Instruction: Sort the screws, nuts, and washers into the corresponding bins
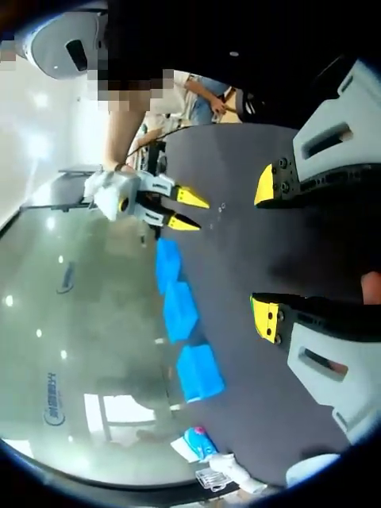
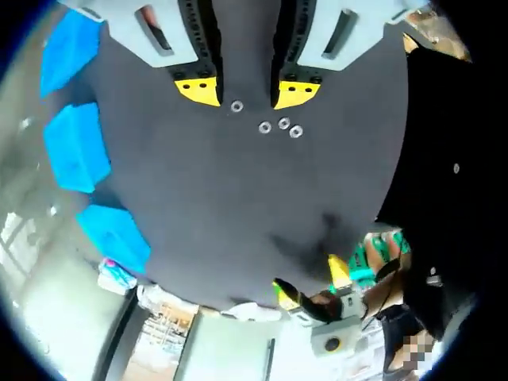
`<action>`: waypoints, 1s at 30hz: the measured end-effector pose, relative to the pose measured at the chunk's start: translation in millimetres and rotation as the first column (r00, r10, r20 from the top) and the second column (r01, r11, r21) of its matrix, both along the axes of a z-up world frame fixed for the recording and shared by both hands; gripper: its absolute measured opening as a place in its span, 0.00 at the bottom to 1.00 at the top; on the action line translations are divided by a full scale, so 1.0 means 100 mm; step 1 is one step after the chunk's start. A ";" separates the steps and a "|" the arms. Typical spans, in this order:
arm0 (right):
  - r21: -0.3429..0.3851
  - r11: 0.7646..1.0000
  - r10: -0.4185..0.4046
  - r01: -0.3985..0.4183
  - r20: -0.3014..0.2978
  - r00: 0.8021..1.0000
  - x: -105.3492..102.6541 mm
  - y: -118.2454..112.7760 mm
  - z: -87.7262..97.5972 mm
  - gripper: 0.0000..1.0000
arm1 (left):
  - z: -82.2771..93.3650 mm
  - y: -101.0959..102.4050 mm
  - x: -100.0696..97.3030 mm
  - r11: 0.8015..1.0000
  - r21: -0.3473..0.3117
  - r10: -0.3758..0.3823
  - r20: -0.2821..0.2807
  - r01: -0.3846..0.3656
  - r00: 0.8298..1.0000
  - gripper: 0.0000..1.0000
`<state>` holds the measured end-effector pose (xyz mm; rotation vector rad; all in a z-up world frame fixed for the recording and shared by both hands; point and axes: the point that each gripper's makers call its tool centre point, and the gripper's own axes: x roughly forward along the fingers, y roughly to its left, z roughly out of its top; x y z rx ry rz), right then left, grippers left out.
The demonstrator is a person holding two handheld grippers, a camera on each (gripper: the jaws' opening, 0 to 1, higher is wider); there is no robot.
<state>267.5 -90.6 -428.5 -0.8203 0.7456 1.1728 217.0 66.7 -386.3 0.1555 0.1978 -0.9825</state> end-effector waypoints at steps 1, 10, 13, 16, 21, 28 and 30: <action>0.005 1.000 -0.018 0.018 -0.021 1.000 0.01 0.02 -0.01 0.20 | 0.00 0.00 0.00 1.000 -0.002 0.001 0.000 -0.001 1.000 0.41; -0.029 0.999 -0.028 0.026 -0.055 0.998 0.07 0.03 -0.10 0.14 | 0.00 0.02 -0.02 1.000 -0.021 0.004 -0.006 -0.005 1.000 0.41; -0.036 0.999 -0.029 0.026 -0.078 0.997 0.05 0.01 -0.14 0.14 | 0.00 0.02 -0.02 1.000 -0.023 0.006 -0.006 -0.007 1.000 0.41; -0.029 0.999 -0.048 0.045 -0.106 0.993 0.05 0.00 -0.14 0.14 | 0.00 0.03 -0.01 1.000 -0.025 0.009 -0.006 -0.009 1.000 0.41; -0.026 0.998 -0.058 0.055 -0.112 0.992 0.02 0.01 -0.15 0.12 | 0.00 0.04 0.00 1.000 -0.020 0.013 -0.004 -0.013 1.000 0.40; -0.011 0.996 -0.084 0.084 -0.117 0.989 0.02 0.00 -0.14 0.03 | 0.01 0.04 0.01 1.000 -0.021 0.019 -0.004 -0.019 1.000 0.40; -0.003 0.996 -0.093 0.093 -0.120 0.988 0.02 -0.01 -0.14 0.03 | 0.01 0.03 0.01 1.000 -0.021 0.017 -0.005 -0.018 1.000 0.40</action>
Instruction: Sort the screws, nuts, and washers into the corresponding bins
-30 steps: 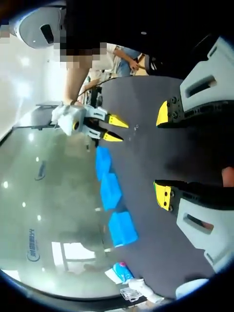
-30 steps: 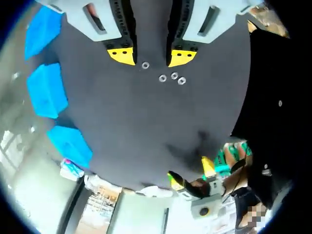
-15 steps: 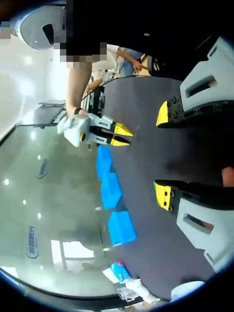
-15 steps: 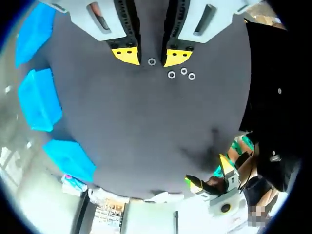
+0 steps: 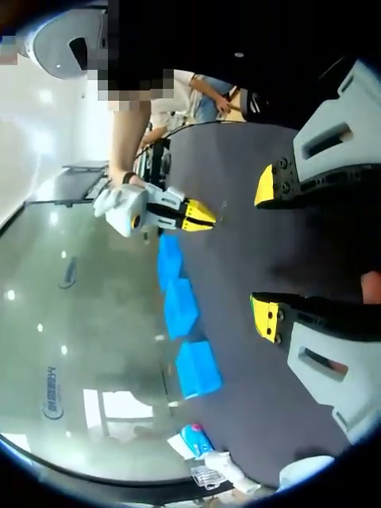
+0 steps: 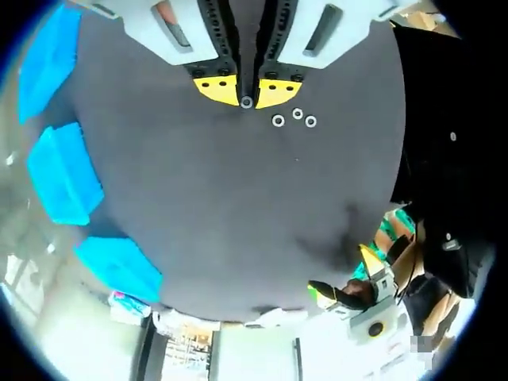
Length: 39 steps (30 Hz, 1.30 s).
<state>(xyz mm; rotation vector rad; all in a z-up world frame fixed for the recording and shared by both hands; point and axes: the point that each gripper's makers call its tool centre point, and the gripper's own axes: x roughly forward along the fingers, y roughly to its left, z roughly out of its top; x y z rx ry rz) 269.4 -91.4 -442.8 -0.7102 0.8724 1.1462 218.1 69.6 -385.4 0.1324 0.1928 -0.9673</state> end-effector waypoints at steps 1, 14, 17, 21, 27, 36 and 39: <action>0.004 1.000 -0.001 0.001 0.003 1.000 0.00 0.00 0.00 0.03 | 0.00 0.00 0.00 1.000 0.000 0.000 0.000 0.000 1.000 0.40; 0.146 0.986 -0.098 0.085 0.085 0.992 0.01 -0.11 0.16 0.03 | 0.03 0.03 0.05 0.999 -0.020 0.032 0.005 -0.031 0.999 0.40; 0.224 0.966 -0.160 0.128 0.130 0.979 0.04 -0.17 0.30 0.03 | 0.05 0.06 0.09 0.998 -0.029 0.050 0.008 -0.050 0.999 0.40; 0.355 0.919 -0.252 0.173 0.190 0.949 0.05 -0.25 0.52 0.03 | 0.07 0.10 0.13 0.997 -0.037 0.074 0.014 -0.073 0.997 0.40; 0.499 0.841 -0.369 0.208 0.249 0.896 0.09 -0.40 0.77 0.03 | 0.12 0.13 0.16 0.994 -0.047 0.095 0.024 -0.094 0.995 0.40; 0.623 0.754 -0.472 0.207 0.295 0.831 0.09 -0.50 0.97 0.03 | 0.23 0.13 0.21 0.991 -0.064 0.117 0.045 -0.114 0.992 0.40; 0.636 0.743 -0.490 0.208 0.306 0.816 0.17 -0.52 1.05 0.03 | 0.24 0.14 0.21 0.991 -0.063 0.119 0.048 -0.116 0.992 0.40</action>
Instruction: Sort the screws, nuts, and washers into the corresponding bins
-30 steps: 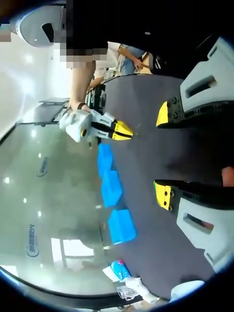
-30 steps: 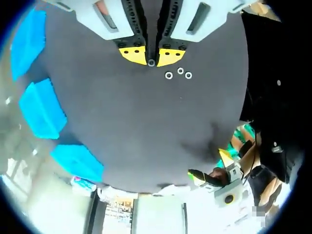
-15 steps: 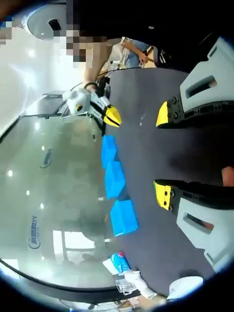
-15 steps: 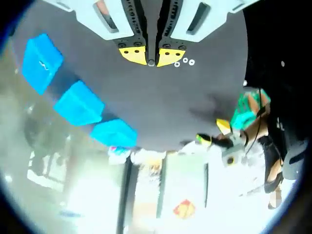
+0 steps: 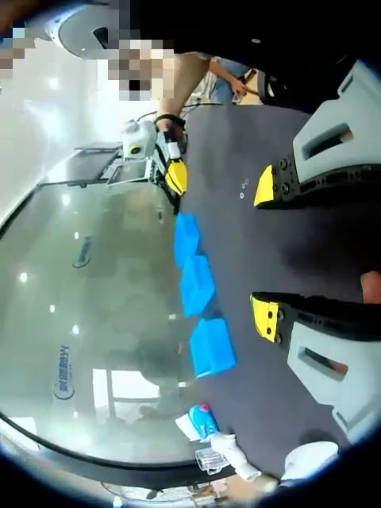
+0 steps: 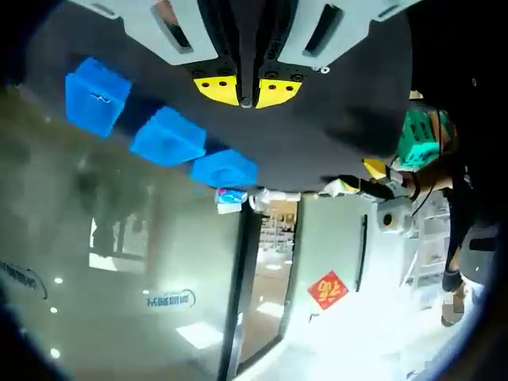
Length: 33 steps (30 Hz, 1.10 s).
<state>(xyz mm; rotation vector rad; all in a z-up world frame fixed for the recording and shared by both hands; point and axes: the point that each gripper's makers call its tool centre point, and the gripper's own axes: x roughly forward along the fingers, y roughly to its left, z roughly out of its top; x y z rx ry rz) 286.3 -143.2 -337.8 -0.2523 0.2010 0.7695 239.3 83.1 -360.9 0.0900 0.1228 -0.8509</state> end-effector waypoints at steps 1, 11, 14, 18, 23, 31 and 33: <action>0.004 1.000 -0.008 0.008 0.005 1.000 0.05 -0.01 0.03 0.03 | 0.01 0.00 0.00 1.000 -0.001 0.001 0.001 -0.001 1.000 0.40; 0.069 0.995 -0.074 0.071 0.044 0.996 0.73 -0.06 0.33 0.03 | 0.02 0.00 -0.01 1.000 -0.011 0.008 0.004 -0.008 1.000 0.40; 0.059 0.995 -0.089 0.086 0.045 0.995 0.93 -0.02 0.33 0.03 | 0.03 0.01 -0.01 1.000 -0.012 0.010 0.007 -0.010 1.000 0.40; 0.030 0.993 -0.116 0.115 0.037 0.993 1.32 -0.02 0.31 0.03 | 0.04 0.05 0.00 1.000 -0.019 0.025 0.009 -0.025 1.000 0.40; -0.023 0.990 -0.136 0.136 -0.001 0.991 1.72 -0.01 0.20 0.03 | 0.01 0.13 0.04 0.998 -0.028 0.057 0.005 -0.057 0.998 0.40; -0.114 0.986 -0.131 0.125 -0.052 0.990 2.11 0.18 -0.02 0.03 | -0.01 0.22 0.07 0.995 -0.034 0.098 -0.002 -0.098 0.995 0.40; -0.133 0.983 -0.136 0.126 -0.072 0.988 2.15 0.20 -0.09 0.03 | 0.00 0.24 0.08 0.994 -0.038 0.106 -0.001 -0.106 0.994 0.40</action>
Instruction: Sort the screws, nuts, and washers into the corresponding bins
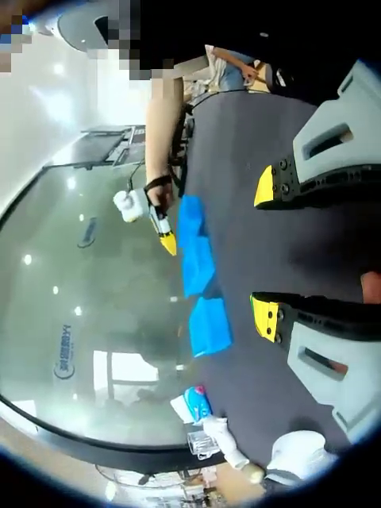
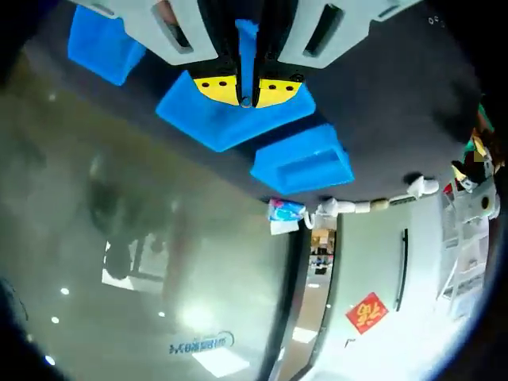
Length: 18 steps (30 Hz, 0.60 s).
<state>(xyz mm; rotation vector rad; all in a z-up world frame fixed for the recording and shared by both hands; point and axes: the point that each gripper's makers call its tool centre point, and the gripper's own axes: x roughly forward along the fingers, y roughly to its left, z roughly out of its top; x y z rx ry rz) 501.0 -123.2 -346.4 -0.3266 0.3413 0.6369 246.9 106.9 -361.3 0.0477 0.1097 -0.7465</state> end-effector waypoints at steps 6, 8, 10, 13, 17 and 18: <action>-0.037 0.999 -0.008 0.006 -0.036 0.999 0.07 0.02 -0.15 0.03 | -0.02 0.02 0.00 1.000 0.007 0.009 -0.006 -0.009 1.000 0.40; -0.057 0.998 0.003 -0.005 -0.037 0.999 0.06 0.03 -0.19 0.05 | -0.01 0.02 0.00 1.000 0.003 0.010 -0.006 -0.010 1.000 0.40; -0.073 0.997 0.007 -0.008 -0.017 1.000 0.07 0.03 -0.19 0.17 | -0.01 0.01 0.00 1.000 0.004 0.008 -0.006 -0.008 1.000 0.40; -0.041 0.999 0.009 -0.011 -0.042 0.999 0.04 0.05 -0.20 0.22 | -0.01 0.01 -0.01 1.000 0.005 0.007 -0.005 -0.007 1.000 0.40; -0.049 0.999 0.012 -0.015 -0.047 0.999 -0.01 0.04 -0.21 0.22 | 0.00 0.02 -0.01 1.000 0.000 0.005 -0.008 -0.005 1.000 0.40; -0.050 0.999 0.012 -0.014 -0.049 0.999 -0.03 0.03 -0.21 0.22 | 0.00 0.02 -0.01 1.000 -0.001 0.005 -0.008 -0.005 1.000 0.40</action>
